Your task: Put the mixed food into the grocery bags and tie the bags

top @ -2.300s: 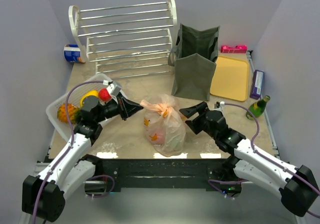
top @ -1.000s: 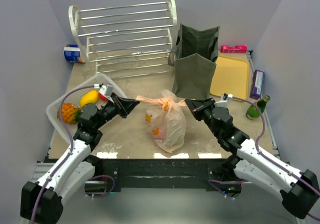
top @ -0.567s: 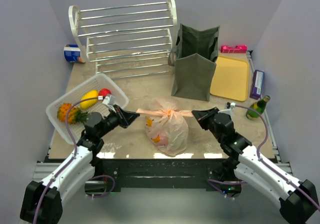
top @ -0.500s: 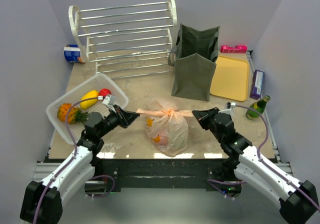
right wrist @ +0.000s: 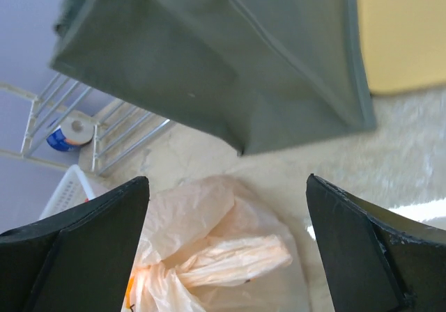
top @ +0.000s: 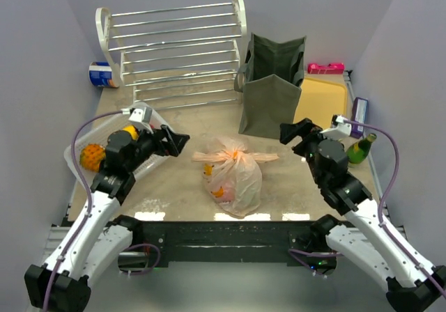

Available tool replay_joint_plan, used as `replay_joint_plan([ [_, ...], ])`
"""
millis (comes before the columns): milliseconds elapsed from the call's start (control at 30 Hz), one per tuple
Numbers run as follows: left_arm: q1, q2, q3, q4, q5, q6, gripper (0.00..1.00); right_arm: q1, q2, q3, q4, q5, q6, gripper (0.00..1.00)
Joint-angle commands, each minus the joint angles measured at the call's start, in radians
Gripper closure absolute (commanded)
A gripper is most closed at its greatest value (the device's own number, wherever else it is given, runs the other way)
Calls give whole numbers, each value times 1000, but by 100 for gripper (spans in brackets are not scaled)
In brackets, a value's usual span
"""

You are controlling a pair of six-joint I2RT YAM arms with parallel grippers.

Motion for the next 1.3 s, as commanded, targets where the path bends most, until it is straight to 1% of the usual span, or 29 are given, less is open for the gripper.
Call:
replay_joint_plan([
  [0,11,-14,131,-211,-124,165,0,-2,40,101,160,-153,-428,1],
  [33,14,-1,163,-213,-127,174,0,0,115,132,148,-205,-455,1],
  [67,19,17,182,-212,-125,184,0,1,170,208,124,-309,-482,2],
  [100,29,61,205,-212,-115,200,0,4,221,248,96,-345,-531,2],
  [133,34,86,249,-207,-109,207,0,15,328,286,27,-360,-549,1],
  [167,40,108,271,-199,-101,213,0,47,373,352,-2,-382,-565,1],
  [233,49,152,312,-160,-93,222,0,99,454,403,-71,-376,-604,2],
  [267,51,161,320,-144,-92,228,0,172,512,441,-90,-367,-622,1],
  [300,52,184,326,-121,-87,234,0,208,540,454,-105,-335,-648,1],
  [367,54,209,340,-113,-81,257,0,269,588,468,-124,-353,-676,1],
  [500,69,250,319,-75,-26,277,0,293,596,430,-110,-347,-722,1],
  [667,77,253,288,-63,-15,288,0,296,617,417,-151,-394,-771,1],
  [700,82,260,286,-61,-9,288,0,299,625,413,-151,-396,-814,1],
  [733,83,263,283,-61,-4,291,0,297,630,408,-147,-400,-823,1],
  [833,88,269,277,-57,8,290,0,299,639,394,-142,-462,-852,1],
  [967,89,266,266,-60,10,294,0,299,640,379,-140,-581,-865,1],
  [1267,92,260,257,-58,19,296,0,305,703,382,-202,-543,-875,2],
])
